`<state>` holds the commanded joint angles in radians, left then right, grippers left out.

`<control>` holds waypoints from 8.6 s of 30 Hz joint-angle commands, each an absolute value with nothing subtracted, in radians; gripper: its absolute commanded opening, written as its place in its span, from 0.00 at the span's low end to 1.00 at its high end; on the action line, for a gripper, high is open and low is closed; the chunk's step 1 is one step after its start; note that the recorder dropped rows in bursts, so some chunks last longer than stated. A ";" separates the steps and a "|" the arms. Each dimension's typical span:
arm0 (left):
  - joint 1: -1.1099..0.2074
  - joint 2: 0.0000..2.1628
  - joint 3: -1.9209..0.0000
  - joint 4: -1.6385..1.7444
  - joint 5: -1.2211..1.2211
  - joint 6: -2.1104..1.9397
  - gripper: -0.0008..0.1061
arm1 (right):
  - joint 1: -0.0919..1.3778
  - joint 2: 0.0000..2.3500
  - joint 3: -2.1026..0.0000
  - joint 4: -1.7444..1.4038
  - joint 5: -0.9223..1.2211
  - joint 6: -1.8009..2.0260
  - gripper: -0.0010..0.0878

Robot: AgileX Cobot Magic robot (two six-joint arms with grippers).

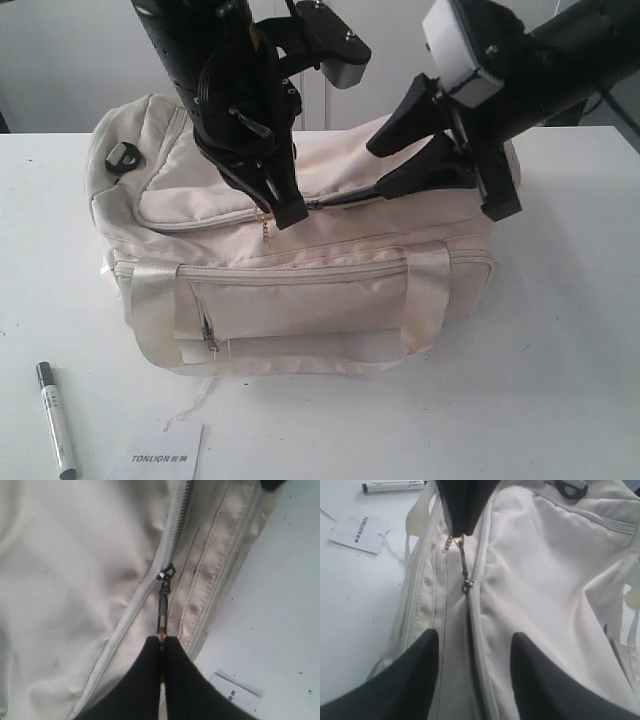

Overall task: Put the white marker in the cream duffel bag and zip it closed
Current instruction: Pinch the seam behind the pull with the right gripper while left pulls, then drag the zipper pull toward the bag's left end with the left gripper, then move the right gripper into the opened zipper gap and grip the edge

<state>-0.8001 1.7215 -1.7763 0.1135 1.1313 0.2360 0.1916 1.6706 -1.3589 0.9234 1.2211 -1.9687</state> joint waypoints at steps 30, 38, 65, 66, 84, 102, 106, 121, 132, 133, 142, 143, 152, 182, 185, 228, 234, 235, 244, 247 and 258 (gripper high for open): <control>-0.800 1.722 -1.776 0.114 1.126 0.232 0.01 | 0.209 1.715 -1.359 0.867 1.066 -1.925 0.01; -0.800 1.722 -1.776 0.145 1.171 0.232 0.01 | 0.209 1.715 -1.359 0.832 1.066 -1.898 0.01; -0.800 1.722 -1.776 0.239 1.221 0.232 0.01 | 0.209 1.715 -1.359 0.805 1.047 -1.878 0.01; -0.800 1.722 -1.776 0.239 1.221 0.232 0.01 | 0.209 1.715 -1.359 0.803 1.047 -1.876 0.01; -0.800 1.681 -1.776 0.251 1.221 0.232 0.01 | 0.209 1.715 -1.359 0.803 1.040 -1.871 0.01; -0.724 1.677 -1.776 0.232 1.221 0.235 0.01 | 0.209 1.715 -1.359 0.803 1.040 -1.852 0.01; -0.720 1.674 -1.776 0.231 1.221 0.243 0.01 | 0.209 1.715 -1.359 0.803 1.034 -1.852 0.01; -0.715 1.674 -1.774 0.251 1.221 0.264 0.01 | 0.209 1.715 -1.359 0.803 1.030 -1.834 0.01; -0.650 1.674 -1.774 0.200 1.221 0.266 0.01 | 0.209 1.715 -1.359 0.803 1.030 -1.834 0.01; -0.650 1.674 -1.774 0.200 1.221 0.266 0.01 | 0.209 1.715 -1.359 0.803 1.030 -1.834 0.01; -0.638 1.674 -1.774 0.204 1.221 0.269 0.01 | 0.209 1.715 -1.359 0.801 1.030 -1.829 0.01; -0.633 1.674 -1.774 0.204 1.221 0.269 0.01 | 0.209 1.715 -1.359 0.798 1.030 -1.829 0.01; -0.590 1.674 -1.774 0.190 1.221 0.269 0.01 | 0.209 1.715 -1.359 0.788 1.030 -1.827 0.01; -0.558 1.674 -1.774 0.194 1.221 0.294 0.01 | 0.209 1.715 -1.359 0.777 1.030 -1.809 0.01; -0.558 1.674 -1.774 0.196 1.221 0.296 0.01 | 0.209 1.715 -1.359 0.775 1.030 -1.809 0.01; -0.461 1.674 -1.774 0.055 1.221 0.363 0.01 | 0.209 1.715 -1.359 0.769 0.998 -1.715 0.01; -0.461 1.674 -1.774 0.049 1.221 0.358 0.01 | 0.209 1.712 -1.359 0.770 0.982 -1.678 0.32; -0.461 1.674 -1.774 0.049 1.221 0.351 0.01 | 0.209 1.712 -1.359 0.770 0.982 -1.678 0.40; -0.461 1.676 -1.774 0.039 1.221 0.335 0.01 | 0.209 1.635 -1.377 1.042 0.977 -1.678 0.65; -0.461 1.676 -1.774 0.016 1.221 0.335 0.01 | 0.217 1.623 -1.385 1.252 0.987 -1.621 0.64; -0.461 1.676 -1.774 -0.025 1.221 0.335 0.01 | 0.378 1.764 -1.509 0.913 0.983 -1.182 0.58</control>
<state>-0.4614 1.6762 -1.7744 -0.0252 1.2211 0.3348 0.3783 1.7638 -1.5093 0.9129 0.9831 -1.1820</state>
